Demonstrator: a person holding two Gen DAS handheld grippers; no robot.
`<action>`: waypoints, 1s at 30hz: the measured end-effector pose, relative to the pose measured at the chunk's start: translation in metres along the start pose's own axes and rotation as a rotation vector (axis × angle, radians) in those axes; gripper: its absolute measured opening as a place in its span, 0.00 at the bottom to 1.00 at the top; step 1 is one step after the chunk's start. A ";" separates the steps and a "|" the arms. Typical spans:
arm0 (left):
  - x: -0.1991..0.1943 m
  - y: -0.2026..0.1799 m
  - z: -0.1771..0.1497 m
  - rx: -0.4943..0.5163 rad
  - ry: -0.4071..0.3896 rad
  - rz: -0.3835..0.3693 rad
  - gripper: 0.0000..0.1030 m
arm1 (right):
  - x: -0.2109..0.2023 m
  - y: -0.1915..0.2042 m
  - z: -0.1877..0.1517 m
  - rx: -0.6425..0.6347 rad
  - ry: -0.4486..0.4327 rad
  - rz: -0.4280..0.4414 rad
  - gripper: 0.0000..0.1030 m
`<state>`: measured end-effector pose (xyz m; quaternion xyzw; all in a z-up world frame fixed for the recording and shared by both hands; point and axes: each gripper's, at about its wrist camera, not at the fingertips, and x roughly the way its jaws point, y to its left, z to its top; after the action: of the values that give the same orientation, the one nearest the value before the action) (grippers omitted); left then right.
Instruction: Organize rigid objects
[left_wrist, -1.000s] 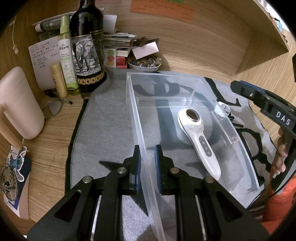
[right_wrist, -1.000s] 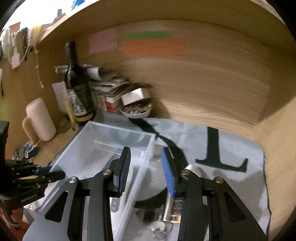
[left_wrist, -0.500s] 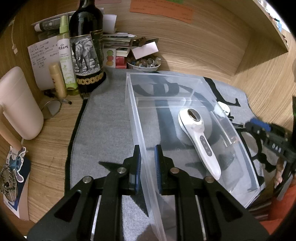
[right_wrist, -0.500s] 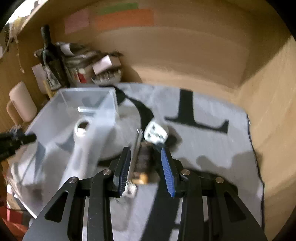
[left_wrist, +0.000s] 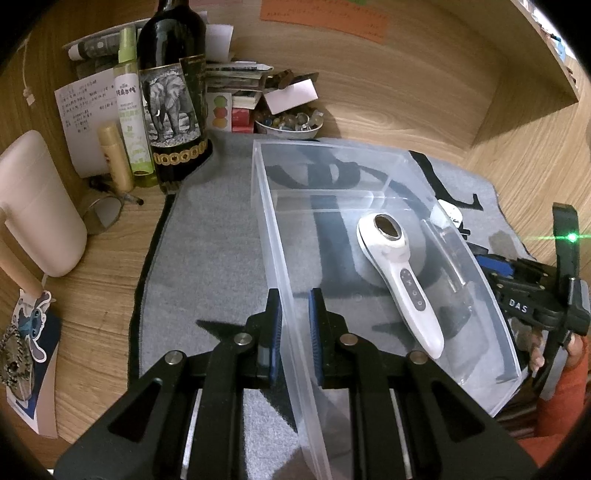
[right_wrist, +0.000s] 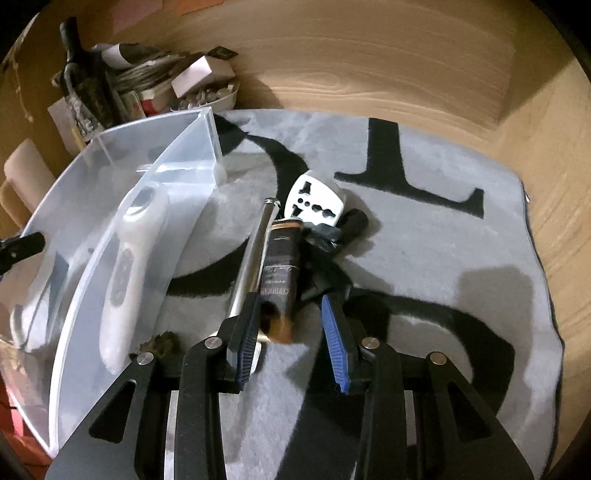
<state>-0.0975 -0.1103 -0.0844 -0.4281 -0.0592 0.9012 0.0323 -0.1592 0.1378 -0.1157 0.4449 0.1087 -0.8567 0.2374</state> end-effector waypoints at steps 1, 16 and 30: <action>0.000 0.001 0.000 0.001 0.001 0.000 0.15 | 0.002 0.001 0.002 -0.007 0.002 -0.001 0.31; 0.002 0.004 -0.003 -0.009 0.014 -0.006 0.15 | 0.013 0.006 0.013 -0.063 -0.008 -0.043 0.11; 0.002 0.005 -0.003 -0.002 0.014 0.000 0.15 | -0.024 -0.011 -0.007 -0.011 -0.047 -0.033 0.10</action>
<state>-0.0965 -0.1152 -0.0882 -0.4344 -0.0598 0.8982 0.0322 -0.1478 0.1572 -0.1000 0.4216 0.1152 -0.8701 0.2280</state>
